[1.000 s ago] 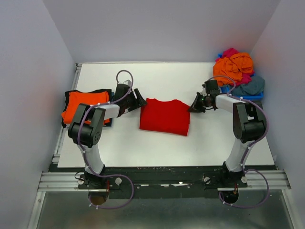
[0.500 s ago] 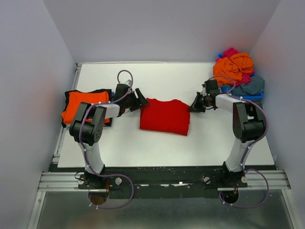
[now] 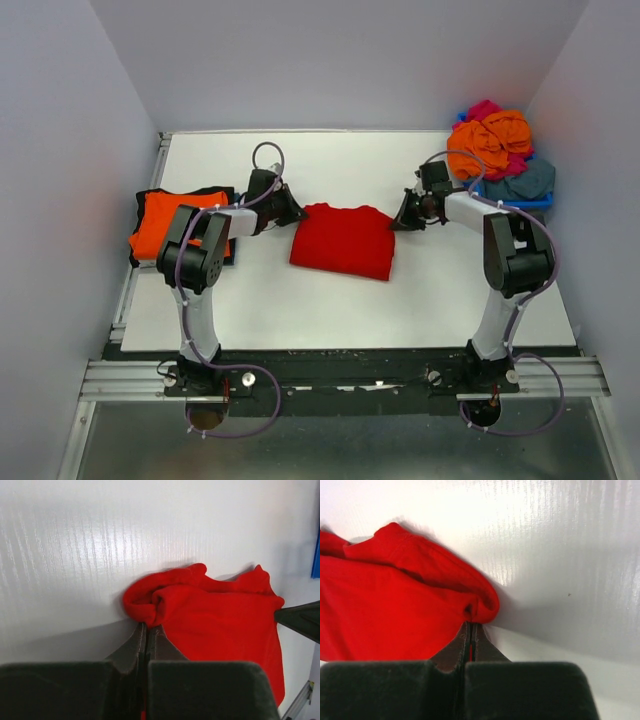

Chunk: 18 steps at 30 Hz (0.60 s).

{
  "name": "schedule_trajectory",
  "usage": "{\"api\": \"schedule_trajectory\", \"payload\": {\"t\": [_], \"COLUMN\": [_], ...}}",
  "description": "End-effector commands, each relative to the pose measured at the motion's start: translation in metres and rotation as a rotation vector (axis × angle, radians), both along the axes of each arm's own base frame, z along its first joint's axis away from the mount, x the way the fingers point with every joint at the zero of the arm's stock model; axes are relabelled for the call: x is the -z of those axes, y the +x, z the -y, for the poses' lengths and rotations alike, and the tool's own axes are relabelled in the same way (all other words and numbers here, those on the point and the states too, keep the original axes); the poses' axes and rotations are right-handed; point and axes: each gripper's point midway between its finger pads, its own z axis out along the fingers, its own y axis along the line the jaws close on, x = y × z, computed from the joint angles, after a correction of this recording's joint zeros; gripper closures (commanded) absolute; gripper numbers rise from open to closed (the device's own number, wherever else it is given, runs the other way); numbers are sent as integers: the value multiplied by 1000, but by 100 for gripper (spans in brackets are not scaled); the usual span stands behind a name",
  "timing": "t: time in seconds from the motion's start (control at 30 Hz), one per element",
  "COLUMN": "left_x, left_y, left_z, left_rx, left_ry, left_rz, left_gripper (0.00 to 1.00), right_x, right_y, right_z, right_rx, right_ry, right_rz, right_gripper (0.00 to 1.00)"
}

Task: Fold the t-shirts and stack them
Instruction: Put the neatly folded tshirt into the corner of the board with both arms

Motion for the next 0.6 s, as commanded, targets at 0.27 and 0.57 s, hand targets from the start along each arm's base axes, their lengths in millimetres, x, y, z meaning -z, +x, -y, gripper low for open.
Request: {"api": "schedule_trajectory", "payload": {"t": [0.27, 0.57], "left_x": [-59, -162], "left_y": [-17, -55], "left_z": [-36, -76], "left_rx": [-90, -251], "left_ry": [123, 137], "left_rz": [166, 368], "left_gripper": [100, 100], "right_x": [-92, -193], "right_y": [-7, -35], "right_z": [-24, -59], "right_rx": [-91, -224], "right_ry": [-24, 81], "right_rz": [324, 618], "right_gripper": [99, 99]}}
